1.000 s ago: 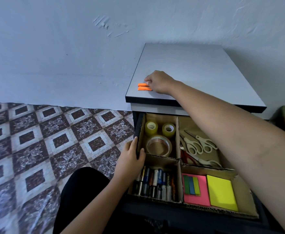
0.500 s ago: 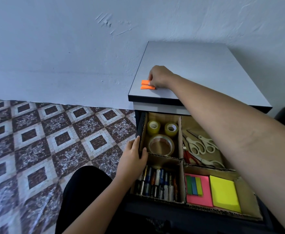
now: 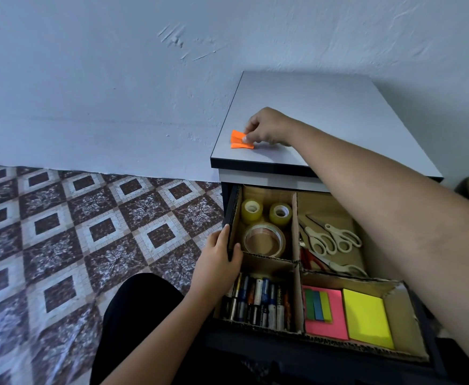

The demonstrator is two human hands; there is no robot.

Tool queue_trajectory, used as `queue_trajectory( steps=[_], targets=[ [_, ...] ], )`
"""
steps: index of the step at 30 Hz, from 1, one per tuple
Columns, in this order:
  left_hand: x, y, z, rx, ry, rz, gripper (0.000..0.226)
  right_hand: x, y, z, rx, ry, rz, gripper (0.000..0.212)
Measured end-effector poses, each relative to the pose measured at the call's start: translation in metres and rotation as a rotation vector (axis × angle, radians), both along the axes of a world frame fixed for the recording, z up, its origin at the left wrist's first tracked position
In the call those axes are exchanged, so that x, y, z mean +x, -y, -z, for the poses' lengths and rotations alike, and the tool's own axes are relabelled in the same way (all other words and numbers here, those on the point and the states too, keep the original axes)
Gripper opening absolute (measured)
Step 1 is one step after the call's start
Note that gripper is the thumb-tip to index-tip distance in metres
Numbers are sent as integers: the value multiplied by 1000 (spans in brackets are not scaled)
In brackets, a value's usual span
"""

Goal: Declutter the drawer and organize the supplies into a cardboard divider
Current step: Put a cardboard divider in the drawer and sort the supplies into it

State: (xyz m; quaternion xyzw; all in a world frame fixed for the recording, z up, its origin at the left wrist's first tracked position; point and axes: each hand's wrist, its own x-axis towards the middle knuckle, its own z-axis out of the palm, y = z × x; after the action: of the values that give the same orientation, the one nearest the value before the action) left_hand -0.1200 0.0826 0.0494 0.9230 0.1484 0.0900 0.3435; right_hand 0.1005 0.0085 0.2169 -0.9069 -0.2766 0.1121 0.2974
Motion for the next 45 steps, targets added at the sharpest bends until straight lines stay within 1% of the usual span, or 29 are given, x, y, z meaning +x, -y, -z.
queue_trajectory(
  steps=[2, 6, 17, 21, 24, 29, 33, 40, 45],
  targets=[
    [0, 0, 0, -3, -1, 0, 57, 2, 1, 3, -6, -5, 8, 26],
    [0, 0, 0, -6, -2, 1, 57, 0, -1, 9, -32, 44, 19, 27],
    [0, 1, -2, -2, 5, 2, 56, -10, -7, 10, -219, 241, -43, 27],
    [0, 1, -2, -4, 2, 2, 56, -12, -9, 8, -243, 232, -55, 26],
    [1, 1, -2, -1, 0, 2, 57, -13, -9, 8, -229, 232, -75, 26],
    [0, 1, -2, 4, 5, 1, 56, -16, -4, 14, -177, 302, -101, 22],
    [0, 1, -1, 2, 7, 3, 56, -16, 4, 19, -101, 355, -50, 20],
    [-1, 2, -3, 0, 5, 2, 56, -16, 6, 17, -159, 327, -77, 29],
    [0, 2, -3, 3, -5, -1, 56, -16, 3, 18, -142, 300, -44, 21]
  ],
)
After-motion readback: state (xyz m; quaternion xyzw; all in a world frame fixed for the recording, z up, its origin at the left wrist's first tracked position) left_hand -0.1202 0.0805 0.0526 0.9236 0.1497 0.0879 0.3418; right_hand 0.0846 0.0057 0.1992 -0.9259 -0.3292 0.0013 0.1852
